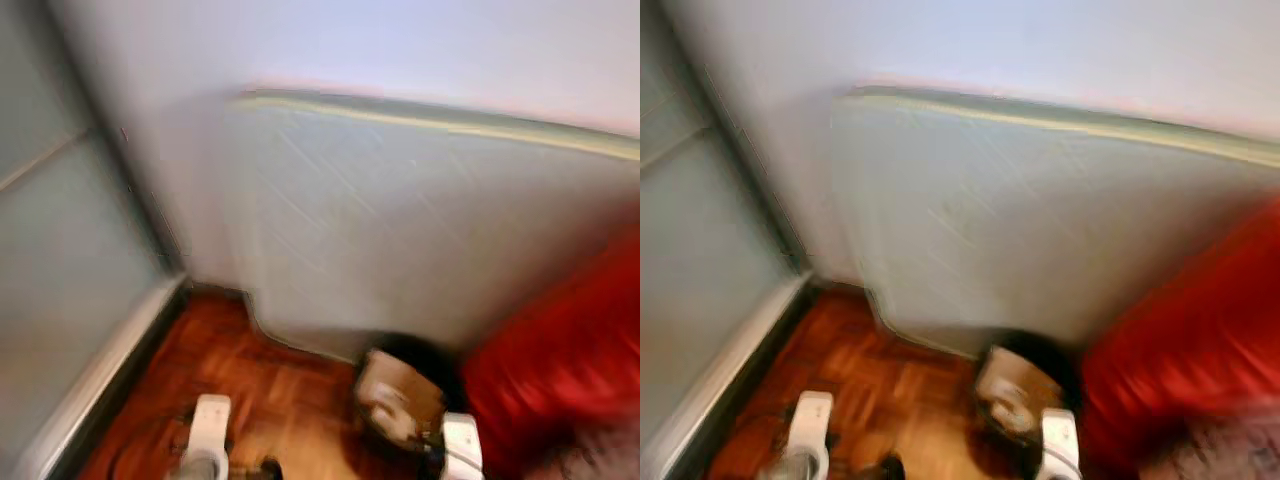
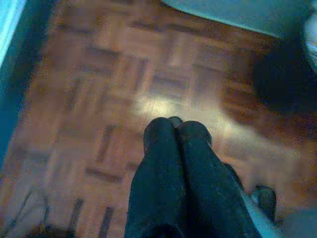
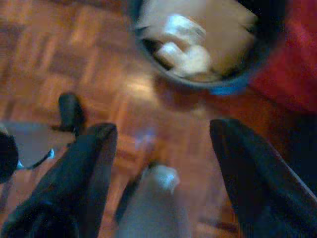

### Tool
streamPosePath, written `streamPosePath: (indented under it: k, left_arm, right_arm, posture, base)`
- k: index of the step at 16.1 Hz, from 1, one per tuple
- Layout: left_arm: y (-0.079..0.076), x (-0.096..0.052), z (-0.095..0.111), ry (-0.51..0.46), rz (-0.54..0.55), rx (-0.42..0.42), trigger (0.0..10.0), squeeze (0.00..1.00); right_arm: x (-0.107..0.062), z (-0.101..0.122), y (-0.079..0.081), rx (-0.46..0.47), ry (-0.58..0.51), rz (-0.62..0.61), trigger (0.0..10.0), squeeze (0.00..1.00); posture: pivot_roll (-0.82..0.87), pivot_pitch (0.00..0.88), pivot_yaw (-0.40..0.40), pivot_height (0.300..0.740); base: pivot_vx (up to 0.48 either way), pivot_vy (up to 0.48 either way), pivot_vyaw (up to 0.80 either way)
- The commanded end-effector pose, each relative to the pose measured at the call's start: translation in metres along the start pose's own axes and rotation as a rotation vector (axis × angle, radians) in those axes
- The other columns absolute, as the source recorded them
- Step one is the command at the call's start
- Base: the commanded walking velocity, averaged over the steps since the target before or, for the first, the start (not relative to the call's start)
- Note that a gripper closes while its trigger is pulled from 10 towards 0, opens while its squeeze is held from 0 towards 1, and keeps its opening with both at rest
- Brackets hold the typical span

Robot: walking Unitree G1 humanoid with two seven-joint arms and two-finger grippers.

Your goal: Clean up the room

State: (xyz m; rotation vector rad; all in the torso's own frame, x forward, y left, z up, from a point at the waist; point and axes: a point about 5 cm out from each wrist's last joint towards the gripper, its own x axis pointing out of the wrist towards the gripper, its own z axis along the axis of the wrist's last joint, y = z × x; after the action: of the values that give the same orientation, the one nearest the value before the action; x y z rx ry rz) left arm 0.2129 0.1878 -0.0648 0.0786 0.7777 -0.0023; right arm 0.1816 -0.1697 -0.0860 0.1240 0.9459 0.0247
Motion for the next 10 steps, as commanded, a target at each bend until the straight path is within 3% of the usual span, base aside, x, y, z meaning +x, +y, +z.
streamPosePath:
  k: [1, 7, 10]
  left_arm:
    - [0.0022, -0.0074, -0.0273, 0.098, 0.007, -0.005, 10.0, 0.0]
    - [0.0004, -0.0077, -0.0286, 0.102, 0.005, -0.004, 10.0, 0.0]
    - [0.0002, -0.008, -0.03, 0.109, 0.007, -0.003, 10.0, 0.0]
  right_arm:
    - [0.001, 0.007, 0.0009, -0.004, -0.027, 0.001, 10.0, 0.0]
    - [0.001, 0.0073, 0.0003, -0.003, -0.028, 0.0, 10.0, 0.0]
    - [0.0009, 0.0071, -0.0001, 0.0, -0.028, 0.0, 10.0, 0.0]
  posture:
    - [0.01, 0.046, -0.018, 0.74]
    - [0.01, 0.048, -0.021, 0.74]
    - [0.0, 0.049, -0.021, 0.74]
  base:
    - [-0.266, 0.0, 0.0]
    - [-0.268, 0.0, 0.0]
    - [0.0, 0.0, 0.0]
